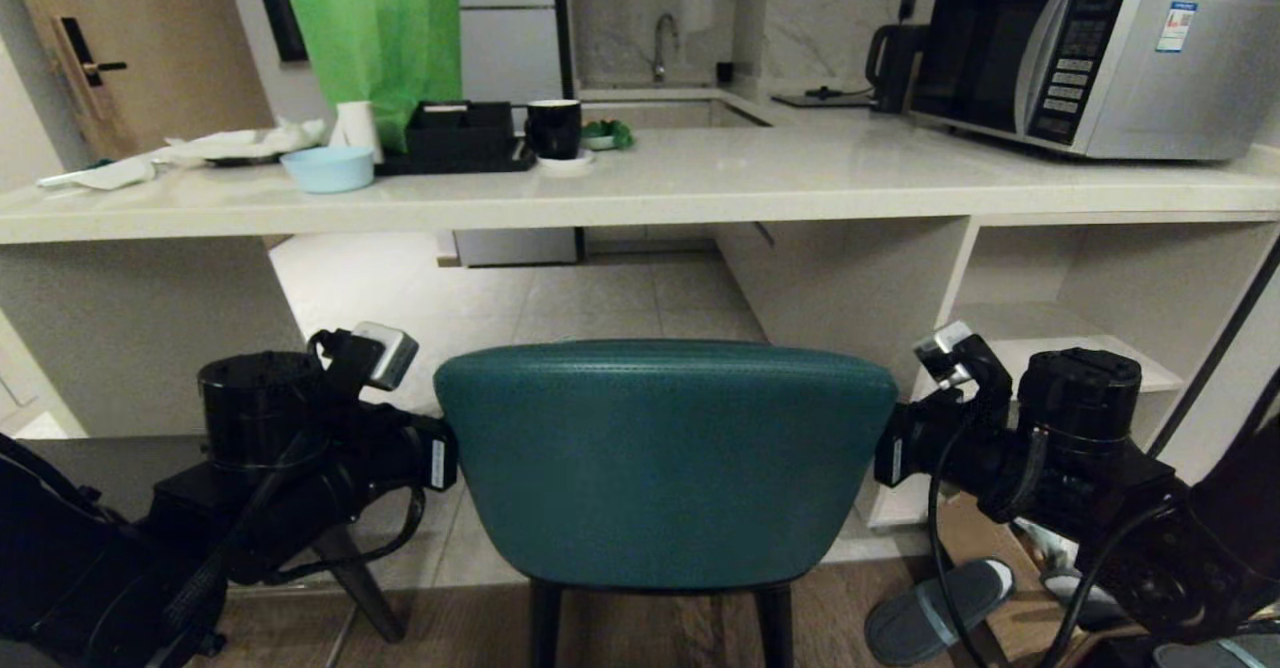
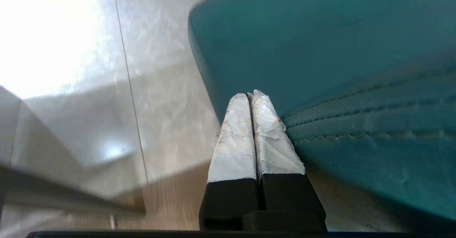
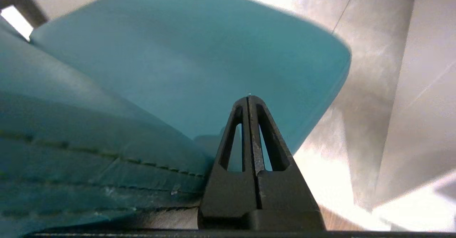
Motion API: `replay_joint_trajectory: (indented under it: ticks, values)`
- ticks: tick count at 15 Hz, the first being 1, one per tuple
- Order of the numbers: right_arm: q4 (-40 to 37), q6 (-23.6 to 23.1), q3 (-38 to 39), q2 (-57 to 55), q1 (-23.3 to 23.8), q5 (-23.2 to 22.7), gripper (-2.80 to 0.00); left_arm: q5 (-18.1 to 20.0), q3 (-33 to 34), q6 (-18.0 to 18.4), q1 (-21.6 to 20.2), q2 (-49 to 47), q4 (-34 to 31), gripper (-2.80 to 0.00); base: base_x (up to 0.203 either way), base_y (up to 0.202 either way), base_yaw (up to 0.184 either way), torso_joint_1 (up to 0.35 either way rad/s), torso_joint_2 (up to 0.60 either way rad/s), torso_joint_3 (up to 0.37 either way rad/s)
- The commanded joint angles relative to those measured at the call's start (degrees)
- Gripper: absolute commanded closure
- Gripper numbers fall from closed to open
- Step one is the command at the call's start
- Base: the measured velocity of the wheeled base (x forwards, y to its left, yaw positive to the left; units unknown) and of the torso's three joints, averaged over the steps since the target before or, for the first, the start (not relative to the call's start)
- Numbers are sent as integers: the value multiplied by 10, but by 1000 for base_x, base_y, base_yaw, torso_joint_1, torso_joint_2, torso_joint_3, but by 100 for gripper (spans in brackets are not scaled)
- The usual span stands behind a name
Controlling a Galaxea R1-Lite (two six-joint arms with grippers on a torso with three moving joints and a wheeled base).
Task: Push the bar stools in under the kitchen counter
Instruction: Push the blue chair back under the dining table
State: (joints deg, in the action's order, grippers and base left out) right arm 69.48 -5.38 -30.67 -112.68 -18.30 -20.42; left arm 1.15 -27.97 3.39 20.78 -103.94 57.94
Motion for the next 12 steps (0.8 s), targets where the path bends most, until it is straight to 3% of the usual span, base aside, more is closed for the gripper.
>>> replay_joint_trajectory:
  ticks: [1,6,10,12]
  values:
    - [-6,-3,-1,-6,-1,1,0,0,-1,1,1,-4,-3,0,180,0,0,6,-2,2]
    - [-2,-4,10,-9,-1,0,0,-1,12,2,8,-1,-2,0,168,0,3,3,2,3]
    - [-2,-5,15,-9,-2,0,0,-2,24,1,15,3,3,0,11,0,-2,3,2,1]
    - [-1,-5,19,-8,-2,0,0,0,33,2,16,1,39,0,0,0,0,0,0,0]
